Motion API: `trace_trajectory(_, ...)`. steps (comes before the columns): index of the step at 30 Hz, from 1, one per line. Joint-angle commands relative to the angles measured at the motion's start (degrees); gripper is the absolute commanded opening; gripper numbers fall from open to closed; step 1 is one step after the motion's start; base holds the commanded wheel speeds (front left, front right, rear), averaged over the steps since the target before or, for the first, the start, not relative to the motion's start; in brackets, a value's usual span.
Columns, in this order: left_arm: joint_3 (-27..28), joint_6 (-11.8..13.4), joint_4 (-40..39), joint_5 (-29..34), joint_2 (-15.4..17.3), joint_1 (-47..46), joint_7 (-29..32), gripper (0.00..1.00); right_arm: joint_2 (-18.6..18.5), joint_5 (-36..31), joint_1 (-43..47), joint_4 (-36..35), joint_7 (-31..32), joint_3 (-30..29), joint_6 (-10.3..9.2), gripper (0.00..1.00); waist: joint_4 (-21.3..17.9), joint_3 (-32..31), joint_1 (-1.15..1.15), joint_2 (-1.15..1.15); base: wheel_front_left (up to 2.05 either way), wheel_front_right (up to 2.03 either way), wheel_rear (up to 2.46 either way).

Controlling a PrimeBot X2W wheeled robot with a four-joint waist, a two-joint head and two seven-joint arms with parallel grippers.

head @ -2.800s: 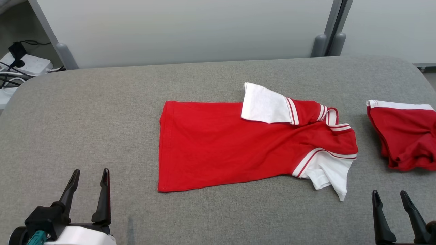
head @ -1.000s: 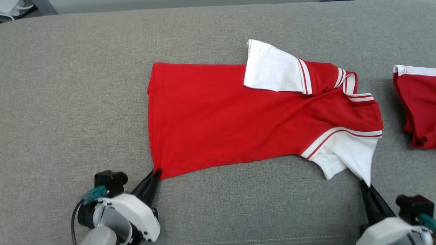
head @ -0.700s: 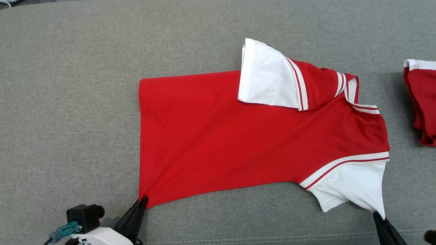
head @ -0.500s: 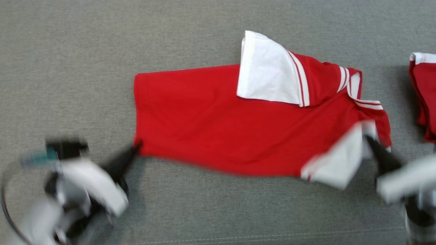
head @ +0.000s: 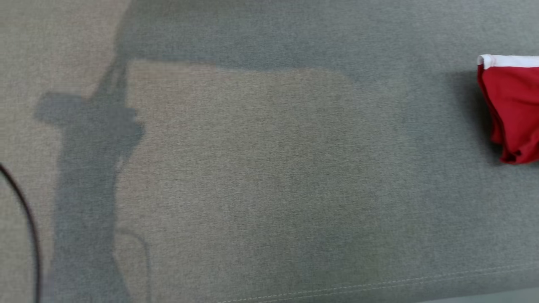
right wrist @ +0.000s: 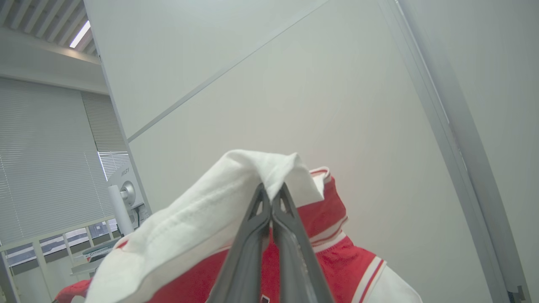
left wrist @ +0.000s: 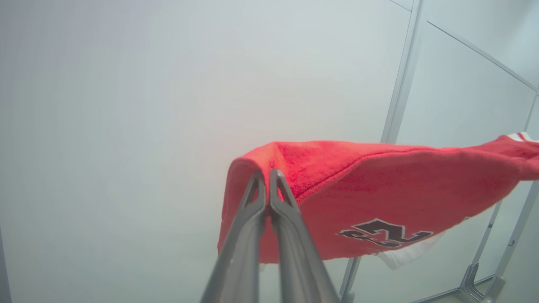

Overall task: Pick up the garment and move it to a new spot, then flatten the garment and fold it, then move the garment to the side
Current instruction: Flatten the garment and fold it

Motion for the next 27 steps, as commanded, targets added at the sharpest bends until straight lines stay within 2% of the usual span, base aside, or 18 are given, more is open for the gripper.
trace_trajectory(1, 0.1, -0.7, 0.4, -0.2, 1.4, 4.2, -0.6, 0.00, 1.5, 1.4, 4.8, -1.0, 1.0, 1.5, 0.25, 0.00, 0.9, -0.4, 0.00, 0.00, 0.00, 0.00, 0.00)
trace_trajectory(5, -1.7, -2.2, 1.7, -0.9, -1.1, 15.8, -6.4, 0.00, -2.9, 6.7, 19.9, -7.1, 3.2, 8.5, 0.25, 0.00, 2.9, 1.7, 0.00, 0.00, 0.00, 0.00, 0.00)
trace_trajectory(6, -2.2, -2.5, 3.3, -1.8, -3.6, 23.4, -10.3, 0.00, -5.5, 8.6, 29.4, -9.9, 1.6, 10.4, 0.25, 0.00, 4.1, 2.3, 0.00, 0.00, 0.00, 0.00, 0.00)
trace_trajectory(8, -2.3, -2.7, 5.1, -3.0, -6.1, 30.4, -13.9, 0.00, -7.7, 9.8, 38.0, -11.2, -1.0, 11.0, 0.25, 0.00, 5.0, 3.1, 0.00, 0.00, 0.00, 0.00, 0.00)
trace_trajectory(12, -3.7, -3.3, 6.6, -5.4, -9.7, 41.2, -18.6, 0.00, -9.0, 15.1, 51.8, -12.8, -5.3, 9.3, 0.25, 0.00, 6.3, 3.0, 0.00, 0.00, 0.00, 0.00, 0.00)
trace_trajectory(18, -5.6, -3.4, 3.9, -4.6, -8.2, 50.9, -22.8, 0.00, -10.2, 21.0, 67.3, -22.6, -10.1, 5.3, 0.25, 0.00, 7.3, 0.5, 0.00, 0.00, 0.00, 0.00, 0.00)
trace_trajectory(22, -5.7, -0.7, 0.5, -3.9, -6.4, 56.6, -22.4, 0.00, -9.1, 22.4, 77.5, -28.8, -10.6, 3.7, 0.25, 0.00, 7.5, -1.4, 0.00, 0.00, 0.00, 0.00, 0.00)
trace_trajectory(27, -5.1, 3.2, -5.8, -3.8, -4.3, 64.2, -21.5, 0.00, -4.1, 22.4, 88.8, -34.4, -11.5, 1.0, 0.25, 0.00, 7.3, -3.3, 0.00, 0.00, 0.00, 0.00, 0.00)
